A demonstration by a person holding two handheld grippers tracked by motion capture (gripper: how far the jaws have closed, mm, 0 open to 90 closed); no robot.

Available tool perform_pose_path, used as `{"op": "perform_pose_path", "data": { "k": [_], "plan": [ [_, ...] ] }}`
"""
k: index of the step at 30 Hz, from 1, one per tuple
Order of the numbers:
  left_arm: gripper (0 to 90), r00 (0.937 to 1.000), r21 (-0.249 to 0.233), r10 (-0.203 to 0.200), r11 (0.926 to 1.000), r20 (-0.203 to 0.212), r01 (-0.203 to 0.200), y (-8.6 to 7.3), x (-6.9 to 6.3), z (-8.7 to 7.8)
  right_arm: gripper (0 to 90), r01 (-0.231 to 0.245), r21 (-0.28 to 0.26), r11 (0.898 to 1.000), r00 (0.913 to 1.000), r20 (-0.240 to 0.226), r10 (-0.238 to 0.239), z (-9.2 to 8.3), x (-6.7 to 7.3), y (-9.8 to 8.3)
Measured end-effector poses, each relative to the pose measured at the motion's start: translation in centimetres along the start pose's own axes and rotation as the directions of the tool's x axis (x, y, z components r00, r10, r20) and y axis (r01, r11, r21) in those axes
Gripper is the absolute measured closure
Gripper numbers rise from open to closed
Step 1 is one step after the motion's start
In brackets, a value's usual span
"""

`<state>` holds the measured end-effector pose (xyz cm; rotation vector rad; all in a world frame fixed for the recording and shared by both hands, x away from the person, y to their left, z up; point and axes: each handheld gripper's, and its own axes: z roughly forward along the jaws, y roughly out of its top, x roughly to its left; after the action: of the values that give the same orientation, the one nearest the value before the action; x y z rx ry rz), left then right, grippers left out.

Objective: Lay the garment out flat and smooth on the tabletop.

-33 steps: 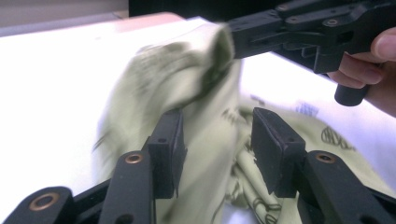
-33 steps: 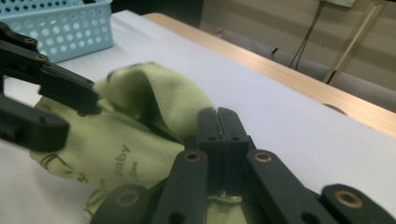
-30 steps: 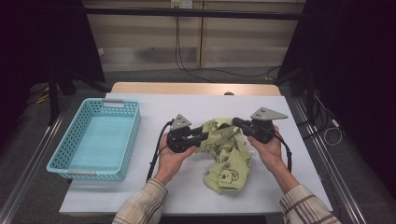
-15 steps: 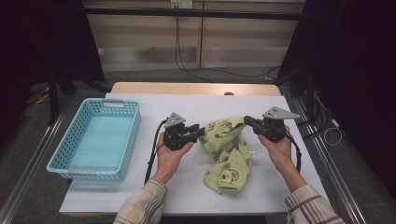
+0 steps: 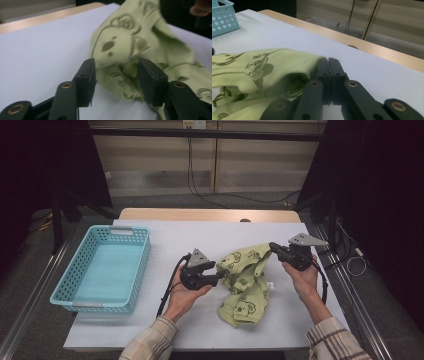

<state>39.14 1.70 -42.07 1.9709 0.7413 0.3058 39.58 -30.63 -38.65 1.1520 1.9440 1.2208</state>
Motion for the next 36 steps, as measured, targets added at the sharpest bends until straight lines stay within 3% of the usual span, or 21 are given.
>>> {"op": "perform_pose_path", "data": {
  "k": [1, 3, 5, 6, 7, 8, 9, 14, 20, 23, 27, 28, 30, 34, 36],
  "plan": [
    [43.3, 0.9999, 0.01, -0.005, 0.9999, -0.015, 0.005, -0.1, 0.1, 0.6, 89.6, -0.002, 0.0, 1.0, 1.0, 0.004, 0.002, 0.0, 0.0, 0.0],
    [42.7, 0.9984, -0.002, -0.056, 0.9984, 0.009, 0.056, -0.3, 0.3, 2.2, 89.5, 0.001, 0.001, 1.0, 1.0, -0.005, -0.001, 0.0, 0.1, 0.0],
    [52.4, 0.9983, -0.006, -0.057, 0.9984, 0.009, 0.057, -0.2, 0.2, 2.6, 89.4, 0.004, 0.002, 1.0, 0.9999, -0.009, -0.004, 0.0, 0.1, 0.0],
    [52.4, 0.9988, -0.009, -0.049, 0.9987, 0.005, 0.049, -0.1, 0.1, 2.7, 89.5, 0.005, 0.006, 1.0, 0.9999, -0.011, -0.005, 0.1, 0.1, -0.1],
    [60.6, 0.9985, -0.011, -0.055, 0.9985, 0.006, 0.055, 0.1, 0.1, 2.7, 89.4, 0.004, 0.007, 1.0, 0.9999, -0.015, -0.004, 0.1, 0.1, -0.1],
    [73.6, 0.9975, -0.03, -0.068, 0.9972, 0.016, 0.069, 0.6, 0.4, 2.0, 89.4, 0.001, 0.006, 1.0, 0.9998, -0.018, -0.001, 0.1, 0.1, -0.2],
    [77.0, 0.9975, -0.03, -0.068, 0.9972, 0.016, 0.069, 0.6, 0.4, 2.0, 89.4, 0.001, 0.006, 1.0, 0.9998, -0.018, -0.001, 0.1, 0.1, -0.2],
    [79.1, 0.9945, -0.101, -0.101, 0.9896, 0.026, 0.103, 2.4, 1.5, -0.8, 89.4, 0.0, -0.022, 1.0, 0.9996, -0.028, 0.0, -0.9, -0.2, 0.2],
    [80.9, 0.9957, -0.18, -0.074, 0.9802, 0.055, 0.083, 5.5, 2.1, -4.9, 89.5, 0.031, -0.117, 0.993, 0.9974, -0.061, -0.038, -3.0, 0.6, 2.6],
    [81.6, 0.9966, -0.205, -0.058, 0.9764, 0.059, 0.069, 6.6, 2.4, -6.6, 89.4, 0.035, -0.134, 0.99, 0.9968, -0.067, -0.044, -3.8, 0.8, 3.3],
    [82.1, 0.9955, -0.173, -0.075, 0.9813, 0.059, 0.084, 6.0, 2.9, -6.2, 89.4, 0.051, -0.123, 0.991, 0.995, -0.079, -0.061, -4.0, 0.9, 3.5],
    [82.1, 0.9942, -0.161, -0.089, 0.9822, 0.062, 0.097, 5.4, 3.1, -5.6, 89.3, 0.041, -0.083, 0.996, 0.9958, -0.078, -0.048, -3.0, 0.7, 2.6],
    [82.0, 0.9905, -0.118, -0.125, 0.9843, 0.057, 0.131, 4.0, 3.7, -4.3, 89.3, 0.038, -0.058, 0.998, 0.9958, -0.082, -0.043, -2.2, 0.6, 1.9],
    [81.8, 0.9846, -0.035, -0.174, 0.984, 0.017, 0.175, 1.5, 5.1, -1.8, 87.3, 0.033, 0.051, 0.998, 0.9963, -0.081, -0.029, 0.6, 0.5, -0.7],
    [81.7, 0.9819, -0.013, -0.189, 0.9819, -0.008, 0.189, 0.8, 5.4, -1.1, 79.5, 0.036, 0.094, 0.995, 0.9964, -0.08, -0.028, 1.6, 0.5, -1.8]
  ]
}}
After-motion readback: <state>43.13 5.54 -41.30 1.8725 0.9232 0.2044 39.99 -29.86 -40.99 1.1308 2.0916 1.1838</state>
